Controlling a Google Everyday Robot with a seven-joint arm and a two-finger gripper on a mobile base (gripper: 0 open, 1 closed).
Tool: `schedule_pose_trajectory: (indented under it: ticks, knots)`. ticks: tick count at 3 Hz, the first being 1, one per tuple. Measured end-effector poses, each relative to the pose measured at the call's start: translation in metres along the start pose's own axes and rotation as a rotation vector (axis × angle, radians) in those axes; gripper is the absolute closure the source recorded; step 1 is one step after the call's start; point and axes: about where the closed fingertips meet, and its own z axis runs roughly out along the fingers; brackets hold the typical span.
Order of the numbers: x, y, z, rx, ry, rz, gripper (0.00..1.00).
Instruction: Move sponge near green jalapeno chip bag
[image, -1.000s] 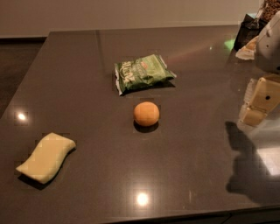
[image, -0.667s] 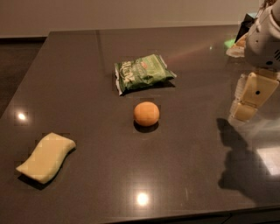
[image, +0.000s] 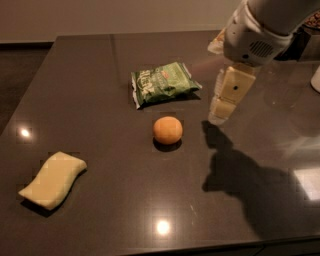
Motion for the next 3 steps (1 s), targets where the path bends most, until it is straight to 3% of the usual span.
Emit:
schedule_pose_trajectory:
  ticks: [1, 3]
  knots:
    - [-0.048, -0.005, 0.024, -0.025, -0.075, -0.069, 0.0]
    - [-0.125, 0.027, 0.071, -0.095, -0.134, -0.26, 0.0]
